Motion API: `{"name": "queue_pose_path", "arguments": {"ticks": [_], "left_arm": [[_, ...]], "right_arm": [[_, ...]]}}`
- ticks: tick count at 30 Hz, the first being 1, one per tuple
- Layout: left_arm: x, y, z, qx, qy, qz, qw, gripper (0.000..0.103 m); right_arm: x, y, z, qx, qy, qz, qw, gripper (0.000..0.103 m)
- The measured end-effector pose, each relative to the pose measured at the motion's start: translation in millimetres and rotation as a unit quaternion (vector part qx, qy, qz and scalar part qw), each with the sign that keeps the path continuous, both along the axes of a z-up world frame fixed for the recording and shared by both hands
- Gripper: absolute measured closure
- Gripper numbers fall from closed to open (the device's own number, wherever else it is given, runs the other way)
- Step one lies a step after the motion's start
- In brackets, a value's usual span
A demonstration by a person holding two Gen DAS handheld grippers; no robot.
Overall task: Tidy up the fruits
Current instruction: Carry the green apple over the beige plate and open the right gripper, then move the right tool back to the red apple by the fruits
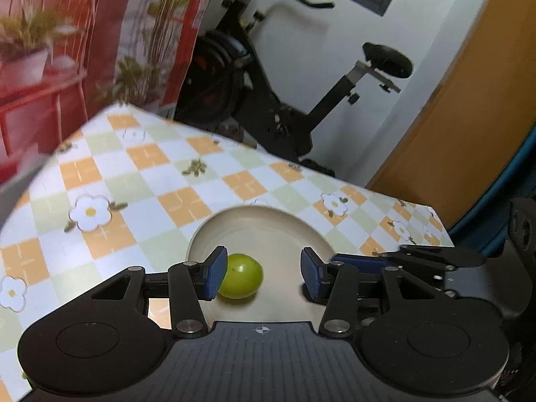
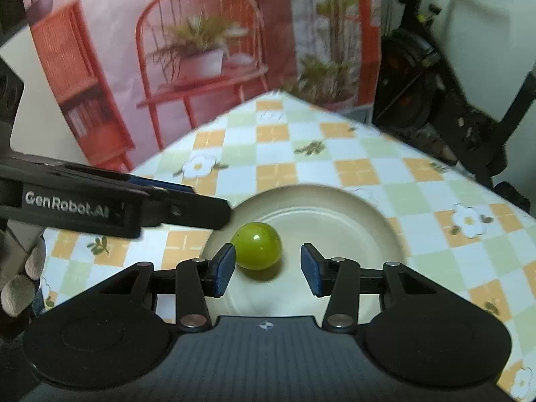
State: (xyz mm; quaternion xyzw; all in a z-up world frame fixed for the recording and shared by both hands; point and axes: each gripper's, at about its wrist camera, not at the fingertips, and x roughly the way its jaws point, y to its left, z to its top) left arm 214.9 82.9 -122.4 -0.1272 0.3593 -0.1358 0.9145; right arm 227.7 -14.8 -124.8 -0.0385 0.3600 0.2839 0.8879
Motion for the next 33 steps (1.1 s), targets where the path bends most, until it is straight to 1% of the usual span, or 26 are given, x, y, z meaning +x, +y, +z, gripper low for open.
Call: {"name": "queue_pose_path", "arguments": {"ticks": [3,5,12,16,18,20,23,27,29,32,33], "left_arm": [[-15,-15,9,0.023,-0.022,-0.007,0.9995,0.053],[-22,-23,10,0.03,-0.029,-0.013,0.999,0.053],[-50,-51,2,0.026,-0.027,-0.05,0.998,0.053],[-66,-65,-11,0.008,-0.012,-0.071,0.9974,0.053],[-73,-71,-18,0.01,-0.007,-0.083,0.9965,0.053],[-79,-78,-24,0.018,-0.004,-0.093,0.9955,0.053],[-87,-85,-30,0.018,0.001,-0.109,0.9939,0.053],[-95,-101,-38,0.028,0.006,-0.138,0.9901,0.052],[-100,-108,-45,0.023,0.015,-0.148,0.9886,0.052],[-104,-119,-55,0.026,0.026,-0.157,0.987,0.052],[-105,-122,-57,0.031,0.029,-0.161,0.9861,0.052]], "right_arm": [[-18,-22,7,0.021,-0.021,-0.018,0.999,0.056],[-31,-36,9,0.033,-0.034,-0.031,0.998,0.056],[-95,-78,6,0.067,-0.085,-0.07,0.992,0.056],[-131,-88,-1,0.054,-0.115,-0.075,0.989,0.056],[-149,-92,-6,0.051,-0.12,-0.074,0.989,0.056],[-162,-93,-13,0.05,-0.117,-0.073,0.989,0.056],[-180,-92,-22,0.05,-0.104,-0.068,0.991,0.056],[-203,-96,-39,0.06,-0.065,-0.066,0.994,0.055],[-207,-96,-48,0.061,-0.042,-0.06,0.995,0.054],[-210,-93,-60,0.049,-0.033,-0.064,0.996,0.054],[-208,-94,-62,0.053,-0.027,-0.065,0.996,0.051]]}}
